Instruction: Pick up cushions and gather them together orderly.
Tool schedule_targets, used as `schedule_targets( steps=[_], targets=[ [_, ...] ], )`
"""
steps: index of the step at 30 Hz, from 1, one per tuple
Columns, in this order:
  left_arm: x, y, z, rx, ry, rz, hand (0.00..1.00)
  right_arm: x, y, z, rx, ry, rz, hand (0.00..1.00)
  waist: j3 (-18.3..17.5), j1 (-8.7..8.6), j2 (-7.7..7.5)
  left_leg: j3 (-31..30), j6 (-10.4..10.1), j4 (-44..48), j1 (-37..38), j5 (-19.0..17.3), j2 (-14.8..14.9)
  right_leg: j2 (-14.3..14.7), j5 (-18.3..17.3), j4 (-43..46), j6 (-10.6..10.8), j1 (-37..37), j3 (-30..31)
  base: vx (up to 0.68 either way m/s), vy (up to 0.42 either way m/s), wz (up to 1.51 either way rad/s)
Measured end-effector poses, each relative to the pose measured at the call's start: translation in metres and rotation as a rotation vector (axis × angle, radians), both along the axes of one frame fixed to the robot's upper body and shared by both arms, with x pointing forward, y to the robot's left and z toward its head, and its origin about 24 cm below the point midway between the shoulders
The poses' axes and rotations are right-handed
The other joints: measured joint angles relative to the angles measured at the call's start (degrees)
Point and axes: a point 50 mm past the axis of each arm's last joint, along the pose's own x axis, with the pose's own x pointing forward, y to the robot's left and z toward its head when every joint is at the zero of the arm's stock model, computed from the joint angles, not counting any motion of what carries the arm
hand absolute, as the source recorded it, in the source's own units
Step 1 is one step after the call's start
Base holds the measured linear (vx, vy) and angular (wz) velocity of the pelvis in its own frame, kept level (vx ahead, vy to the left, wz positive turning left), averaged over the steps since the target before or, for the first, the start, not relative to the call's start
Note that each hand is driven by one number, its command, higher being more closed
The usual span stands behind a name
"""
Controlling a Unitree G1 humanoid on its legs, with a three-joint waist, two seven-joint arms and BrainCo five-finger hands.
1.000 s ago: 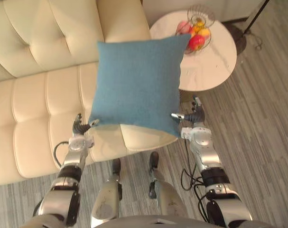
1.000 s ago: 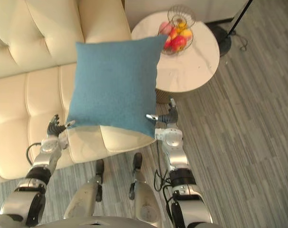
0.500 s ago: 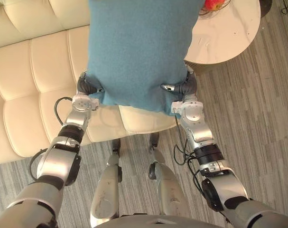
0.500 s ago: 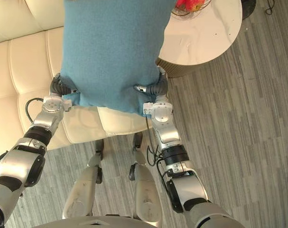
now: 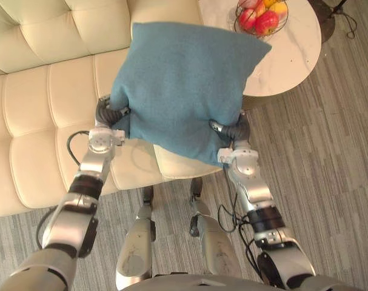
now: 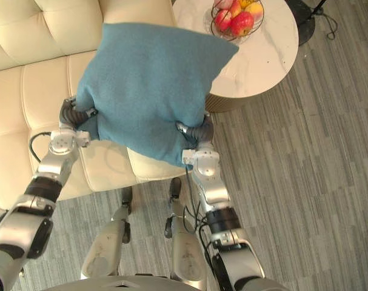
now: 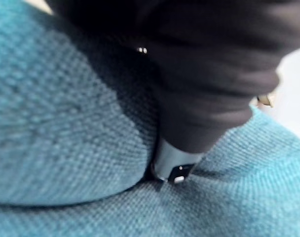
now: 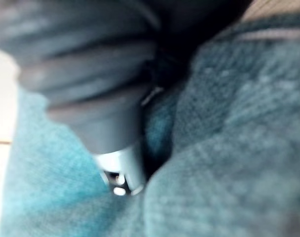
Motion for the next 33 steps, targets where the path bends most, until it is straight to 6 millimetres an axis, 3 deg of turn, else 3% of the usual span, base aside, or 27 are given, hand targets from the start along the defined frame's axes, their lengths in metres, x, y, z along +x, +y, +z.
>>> schedule_targets(
  steps=[5, 8, 12, 17, 20, 24, 25, 29, 31, 32, 33],
  targets=[
    [-0.04, -0.009, -0.042, -0.096, 0.057, -0.001, 1.0, -0.02, -0.005, -0.027, -0.002, 0.081, 0.011, 1.0, -0.3, -0.66, 0.36, -0.2, 0.0, 0.0, 4.1, -0.5, -0.1, 0.2, -0.4, -1.9, 0.2, 5.3, -0.2, 0.07, 0.005, 0.04],
    [-0.063, -0.012, -0.068, -0.137, 0.123, 0.01, 1.0, -0.034, -0.007, -0.045, -0.03, 0.138, 0.01, 1.0, -3.2, -0.98, 0.71, -0.6, 0.0, 0.0, 5.5, -0.7, -0.1, 0.3, -1.1, -1.9, 0.3, 7.0, -0.7, 0.06, 0.006, 0.13],
    [-0.108, -0.019, -0.094, -0.2, 0.184, 0.027, 1.0, -0.07, -0.014, -0.07, -0.036, 0.227, 0.0, 1.0, -7.8, -1.24, 2.95, -2.4, 0.2, -1.0, 9.8, -1.5, 0.0, 0.7, -3.0, -1.9, 0.6, 12.2, -2.7, 0.04, 0.006, 0.2],
    [-0.14, -0.019, -0.104, -0.231, 0.217, 0.059, 1.0, -0.089, -0.013, -0.078, -0.052, 0.262, 0.026, 1.0, -12.6, -0.78, 5.2, -2.9, 0.2, -2.1, 13.0, -1.8, 0.4, 0.8, -4.3, -1.9, 0.6, 15.3, -3.3, 0.03, 0.006, 0.07],
    [-0.148, -0.018, -0.101, -0.237, 0.208, 0.052, 1.0, -0.094, -0.014, -0.076, -0.053, 0.257, 0.028, 1.0, -13.3, -0.65, 5.64, -4.4, 0.1, -1.8, 14.9, -1.9, 0.4, 0.7, -5.1, -1.9, 0.6, 18.1, -5.2, 0.02, 0.002, 0.29],
    [-0.153, -0.022, -0.095, -0.264, 0.179, 0.054, 1.0, -0.1, -0.015, -0.063, -0.05, 0.199, 0.021, 1.0, -13.8, -0.49, 5.75, -6.1, 0.4, 3.3, 11.9, -3.8, 0.3, -0.7, -8.0, 2.9, 0.7, 18.6, -10.9, -0.04, 0.009, 0.69],
    [-0.155, -0.021, -0.095, -0.27, 0.174, 0.06, 1.0, -0.099, -0.015, -0.062, -0.049, 0.196, 0.022, 1.0, -14.2, -0.36, 5.77, -2.1, 0.9, 5.7, 10.4, -5.9, 1.7, -1.2, -8.8, 4.1, 0.8, 18.7, -12.9, -0.08, 0.031, 0.76],
    [-0.157, -0.021, -0.097, -0.285, 0.178, 0.074, 1.0, -0.096, -0.016, -0.06, -0.059, 0.186, 0.019, 1.0, -15.5, -0.49, 6.15, 12.0, 1.9, 9.7, 6.3, -7.8, 5.7, -4.4, -8.2, 3.9, 1.7, 18.3, -18.4, -0.04, 0.119, 0.84],
    [-0.156, -0.02, -0.098, -0.286, 0.181, 0.078, 1.0, -0.09, -0.017, -0.059, -0.066, 0.178, 0.017, 1.0, -15.6, -0.76, 6.15, 18.5, 4.0, 15.5, 3.6, -8.7, 9.2, -7.9, -7.2, 4.6, 3.3, 17.1, -20.6, -0.05, 0.339, 0.7],
    [-0.157, -0.022, -0.1, -0.288, 0.19, 0.072, 1.0, -0.088, -0.021, -0.063, -0.08, 0.199, 0.01, 1.0, -16.0, -0.92, 6.82, 21.1, 3.6, 16.5, 4.1, -9.3, 12.8, -9.0, -6.2, 4.4, 5.1, 17.6, -21.5, -0.04, 0.312, 0.61],
    [-0.156, -0.023, -0.1, -0.288, 0.193, 0.067, 1.0, -0.089, -0.023, -0.065, -0.082, 0.206, 0.004, 1.0, -16.4, -1.41, 7.33, 23.4, 1.5, 17.0, 3.9, -8.0, 13.7, -9.5, -5.9, 4.2, 5.8, 18.0, -22.3, -0.01, 0.462, 0.82]
  ],
)
